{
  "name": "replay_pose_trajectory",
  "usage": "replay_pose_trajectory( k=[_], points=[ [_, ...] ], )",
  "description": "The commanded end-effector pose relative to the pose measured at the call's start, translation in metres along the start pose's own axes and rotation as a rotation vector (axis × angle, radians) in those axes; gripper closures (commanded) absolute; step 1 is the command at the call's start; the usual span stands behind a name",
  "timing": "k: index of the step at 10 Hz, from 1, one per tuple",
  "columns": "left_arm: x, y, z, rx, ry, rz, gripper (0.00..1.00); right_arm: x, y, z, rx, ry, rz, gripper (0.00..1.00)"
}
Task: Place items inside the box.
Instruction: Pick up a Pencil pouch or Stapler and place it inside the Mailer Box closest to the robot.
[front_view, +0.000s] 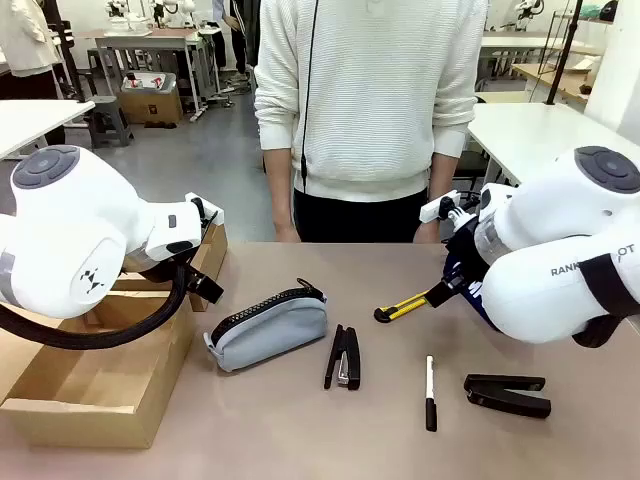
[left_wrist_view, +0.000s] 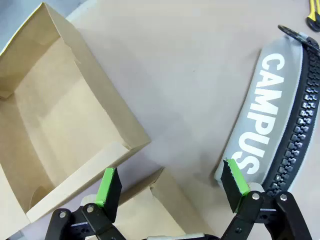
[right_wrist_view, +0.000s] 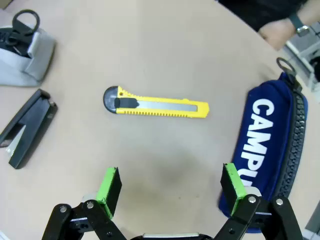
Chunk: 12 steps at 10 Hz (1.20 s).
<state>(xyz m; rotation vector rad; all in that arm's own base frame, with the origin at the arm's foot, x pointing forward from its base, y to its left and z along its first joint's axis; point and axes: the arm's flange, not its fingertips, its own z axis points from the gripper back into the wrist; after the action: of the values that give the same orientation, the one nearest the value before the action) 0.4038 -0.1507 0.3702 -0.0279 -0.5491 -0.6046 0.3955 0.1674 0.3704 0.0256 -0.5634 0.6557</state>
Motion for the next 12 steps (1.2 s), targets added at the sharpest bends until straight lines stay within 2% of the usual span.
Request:
replay_pose_trajectory(
  k=[1,12],
  points=[
    [0.0000,0.0000,0.0001,0.000,0.000,0.000,0.00,0.0000,0.0000,0.0000,0.000,0.000,0.000,0.00],
    [0.0000,0.0000,0.0001,0.000,0.000,0.000,0.00,0.0000,0.0000,0.0000,0.000,0.000,0.000,0.00]
  ],
)
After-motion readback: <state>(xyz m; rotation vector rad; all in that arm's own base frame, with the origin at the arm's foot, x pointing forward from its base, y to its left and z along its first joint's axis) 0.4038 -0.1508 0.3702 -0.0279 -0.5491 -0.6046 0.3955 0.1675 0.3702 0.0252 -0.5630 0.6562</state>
